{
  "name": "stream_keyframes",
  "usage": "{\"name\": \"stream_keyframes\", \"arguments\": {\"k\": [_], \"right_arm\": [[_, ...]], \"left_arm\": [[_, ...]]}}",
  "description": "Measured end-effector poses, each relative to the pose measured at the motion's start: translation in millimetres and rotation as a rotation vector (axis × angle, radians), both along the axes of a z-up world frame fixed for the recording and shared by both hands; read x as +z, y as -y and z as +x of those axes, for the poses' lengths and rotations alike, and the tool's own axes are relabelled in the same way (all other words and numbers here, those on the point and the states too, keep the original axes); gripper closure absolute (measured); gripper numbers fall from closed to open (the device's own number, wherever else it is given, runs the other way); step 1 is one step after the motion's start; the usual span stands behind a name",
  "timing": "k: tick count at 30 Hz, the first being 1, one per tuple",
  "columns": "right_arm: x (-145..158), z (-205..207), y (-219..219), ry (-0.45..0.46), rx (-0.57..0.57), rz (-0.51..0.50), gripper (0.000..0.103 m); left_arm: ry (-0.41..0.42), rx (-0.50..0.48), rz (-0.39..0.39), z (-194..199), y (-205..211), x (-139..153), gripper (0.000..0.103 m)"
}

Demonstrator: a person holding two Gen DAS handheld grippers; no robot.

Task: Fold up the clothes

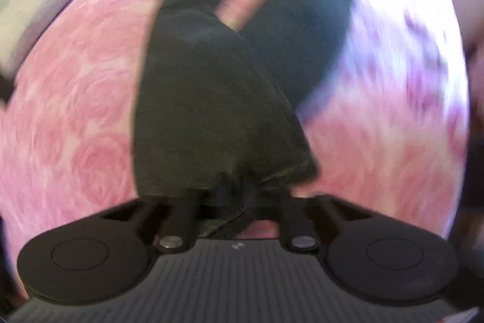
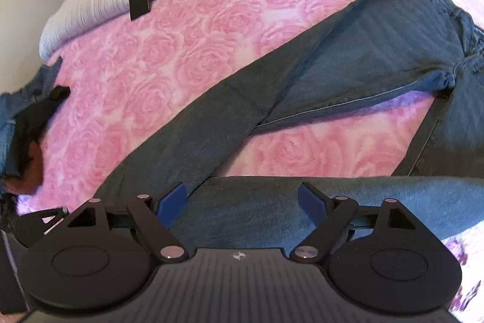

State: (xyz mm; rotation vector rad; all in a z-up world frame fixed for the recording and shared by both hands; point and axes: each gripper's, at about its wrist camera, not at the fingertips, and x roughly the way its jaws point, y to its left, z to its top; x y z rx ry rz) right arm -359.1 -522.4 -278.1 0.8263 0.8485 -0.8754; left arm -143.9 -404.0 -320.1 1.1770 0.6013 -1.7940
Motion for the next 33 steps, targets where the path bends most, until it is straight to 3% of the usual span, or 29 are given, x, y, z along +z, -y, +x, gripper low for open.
{"name": "stream_keyframes", "arguments": {"k": [3, 5, 7, 8, 9, 12, 15, 19, 23, 25, 26, 28, 31, 33], "right_arm": [[-1.3, 2.9, 8.6, -0.042, 0.025, -0.02, 0.019], [-1.8, 1.5, 14.8, -0.055, 0.03, -0.034, 0.017], [-3.1, 0.3, 20.7, -0.064, 0.033, -0.044, 0.017], [-4.6, -0.1, 23.5, -0.066, 0.031, -0.043, 0.017], [-5.9, 0.6, 25.8, -0.068, 0.032, -0.042, 0.017], [-11.8, 3.4, 28.3, -0.087, 0.057, -0.033, 0.016], [-19.1, 7.2, 27.3, -0.106, 0.109, -0.03, 0.015], [-30.3, 8.1, 28.1, -0.146, 0.178, -0.028, 0.015], [-36.1, -3.1, 41.3, -0.156, 0.193, -0.012, 0.015], [-40.5, -8.5, 50.4, -0.159, 0.194, 0.003, 0.015], [-44.5, -10.7, 54.4, -0.161, 0.193, 0.021, 0.015], [-53.3, -15.7, 60.4, -0.164, 0.184, 0.063, 0.016], [-47.4, -33.1, 50.9, -0.173, 0.152, 0.061, 0.02], [-32.3, -52.8, 32.8, -0.159, 0.098, 0.06, 0.02]], "left_arm": [[-0.406, 0.415, 0.019, 86.9, 19.5, 35.9, 0.101], [-0.587, 0.771, -0.025, 156.7, 28.5, 48.0, 0.098], [-0.595, 1.026, -0.058, 205.2, 32.7, 45.2, 0.093], [-0.583, 1.091, -0.049, 220.5, 34.4, 41.1, 0.084], [-0.564, 1.139, -0.039, 233.3, 35.8, 37.2, 0.068], [-0.468, 1.074, 0.013, 227.1, 35.7, 31.0, 0.059], [-0.401, 0.924, 0.1, 193.1, 31.9, 19.6, 0.052], [-0.469, 0.763, 0.237, 135.9, 30.1, -10.3, 0.04], [-0.495, 0.679, 0.323, 96.6, 38.3, -43.1, 0.04], [-0.502, 0.649, 0.304, 88.2, 42.7, -51.4, 0.052], [-0.51, 0.617, 0.276, 84.5, 42.5, -48.3, 0.085], [-0.544, 0.495, 0.195, 75.0, 34.4, -23.3, 0.091], [-0.589, 0.298, 0.085, 60.9, 20.9, 15.4, 0.092], [-0.616, 0.108, 0.082, 51.4, 5.4, 44.1, 0.092]]}}
